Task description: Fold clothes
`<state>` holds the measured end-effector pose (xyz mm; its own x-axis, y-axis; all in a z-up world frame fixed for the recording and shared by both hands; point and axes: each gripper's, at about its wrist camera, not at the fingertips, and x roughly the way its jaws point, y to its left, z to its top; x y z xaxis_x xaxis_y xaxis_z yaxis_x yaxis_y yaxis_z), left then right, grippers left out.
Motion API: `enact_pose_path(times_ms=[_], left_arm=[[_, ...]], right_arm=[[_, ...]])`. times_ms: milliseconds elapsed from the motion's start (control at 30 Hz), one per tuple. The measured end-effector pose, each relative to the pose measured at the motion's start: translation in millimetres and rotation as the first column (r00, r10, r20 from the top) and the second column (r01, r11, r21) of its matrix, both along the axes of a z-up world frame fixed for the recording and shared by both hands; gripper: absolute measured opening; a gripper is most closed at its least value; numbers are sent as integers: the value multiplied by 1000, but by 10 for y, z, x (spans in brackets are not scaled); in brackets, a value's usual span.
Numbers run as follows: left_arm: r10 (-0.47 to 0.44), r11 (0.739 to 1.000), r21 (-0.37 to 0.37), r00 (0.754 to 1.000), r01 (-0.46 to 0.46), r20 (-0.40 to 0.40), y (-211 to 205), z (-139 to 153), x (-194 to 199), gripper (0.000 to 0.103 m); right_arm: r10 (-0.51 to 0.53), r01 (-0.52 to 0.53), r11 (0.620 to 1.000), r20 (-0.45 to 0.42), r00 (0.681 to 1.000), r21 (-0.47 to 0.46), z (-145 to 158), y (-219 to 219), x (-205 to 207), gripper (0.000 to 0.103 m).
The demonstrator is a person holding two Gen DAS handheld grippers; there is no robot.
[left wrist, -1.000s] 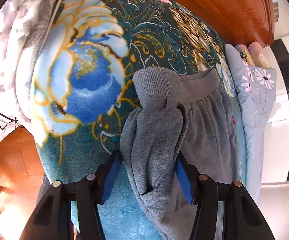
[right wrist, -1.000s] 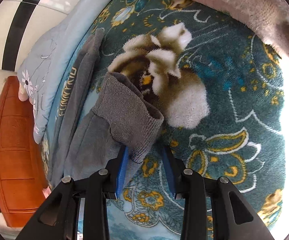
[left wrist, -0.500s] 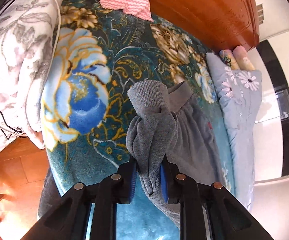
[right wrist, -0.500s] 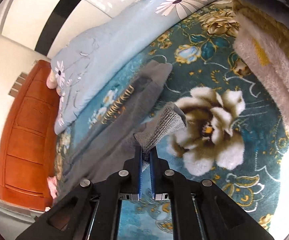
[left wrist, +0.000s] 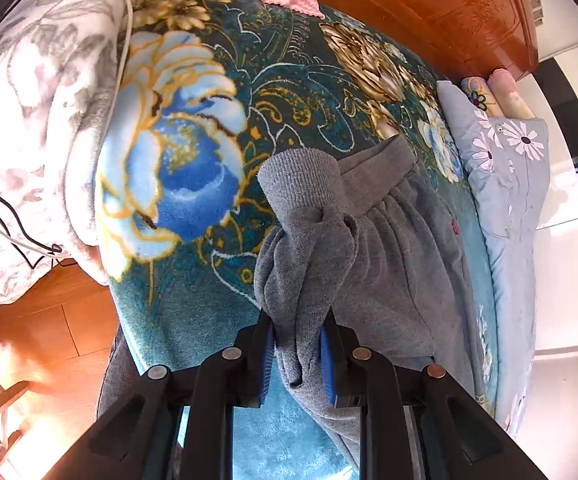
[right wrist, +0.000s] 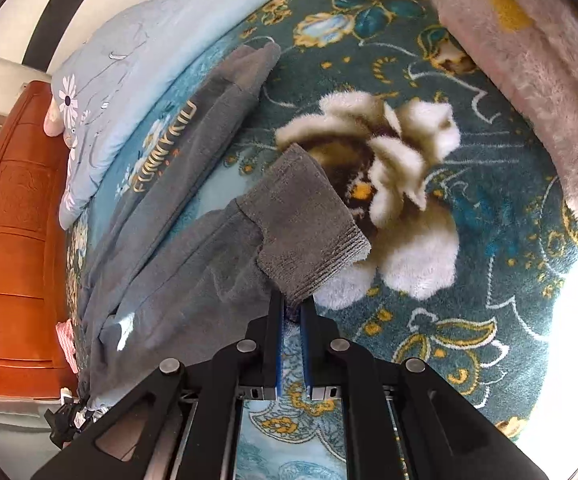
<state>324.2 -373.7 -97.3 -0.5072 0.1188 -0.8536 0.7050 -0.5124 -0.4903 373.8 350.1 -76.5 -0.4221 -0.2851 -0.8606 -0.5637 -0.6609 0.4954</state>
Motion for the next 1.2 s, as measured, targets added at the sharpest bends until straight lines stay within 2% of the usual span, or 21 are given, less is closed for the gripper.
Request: enact_pose_path(times_ms=[100, 200, 300, 367, 467, 567, 633, 700, 800, 867, 933, 967, 1000, 1100, 1133, 1167, 1200], left_arm=[[-12, 1000, -16, 1000, 12, 9, 22, -33, 10, 22], [-21, 999, -32, 1000, 21, 16, 43, -48, 4, 22], [-27, 999, -45, 999, 28, 25, 64, -57, -20, 24], [-33, 998, -49, 999, 35, 38, 86, -79, -31, 24], [-40, 998, -53, 998, 43, 49, 106, -81, -27, 24], [-40, 998, -51, 998, 42, 41, 102, -63, -18, 24], [-48, 997, -59, 998, 50, 46, 118, -64, -27, 24], [-57, 996, -70, 997, 61, 54, 140, -71, -40, 24], [-66, 995, -74, 996, 70, 64, 156, -93, -62, 25], [-64, 995, -70, 996, 69, 67, 148, -103, -68, 25], [-66, 995, -67, 996, 71, 67, 139, -101, -69, 25], [-68, 995, -66, 996, 72, 66, 135, -98, -70, 25], [-71, 995, -67, 995, 75, 65, 134, -95, -72, 25], [-84, 993, -71, 994, 89, 67, 144, -84, -90, 25], [-86, 994, -68, 994, 90, 67, 146, -86, -96, 25], [-87, 994, -64, 994, 92, 68, 149, -89, -101, 25], [-87, 994, -59, 994, 91, 68, 150, -93, -106, 25]], right_arm=[[25, -25, 999, 9, 1000, 27, 18, -50, 124, 13], [80, -86, 980, 40, 996, 179, 217, -139, 235, 16], [167, -172, 929, 44, 985, 329, 449, -274, 281, 16], [289, -277, 863, 36, 957, 422, 552, -464, 122, 19], [489, -432, 729, 39, 872, 531, 614, -800, -229, 33], [650, -562, 600, 63, 757, 570, 490, -1050, -625, 37], [722, -643, 476, 151, 676, 600, 344, -1150, -820, 37], [775, -698, 372, 210, 596, 611, 250, -1223, -934, 37], [818, -762, 266, 280, 503, 591, 112, -1291, -1021, 37], [830, -790, 224, 314, 462, 571, 14, -1317, -1050, 37], [836, -812, 201, 336, 434, 549, -49, -1330, -1060, 33], [832, -811, 190, 348, 432, 554, -54, -1331, -1055, 16], [831, -813, 183, 355, 428, 553, -53, -1330, -1053, 6], [840, -812, 215, 322, 438, 542, 27, -1257, -1092, 3], [831, -794, 237, 306, 464, 559, 78, -1202, -1149, 3], [808, -763, 285, 284, 517, 580, 130, -1097, -1244, 3], [773, -730, 363, 249, 583, 579, 177, -978, -1372, 3]])
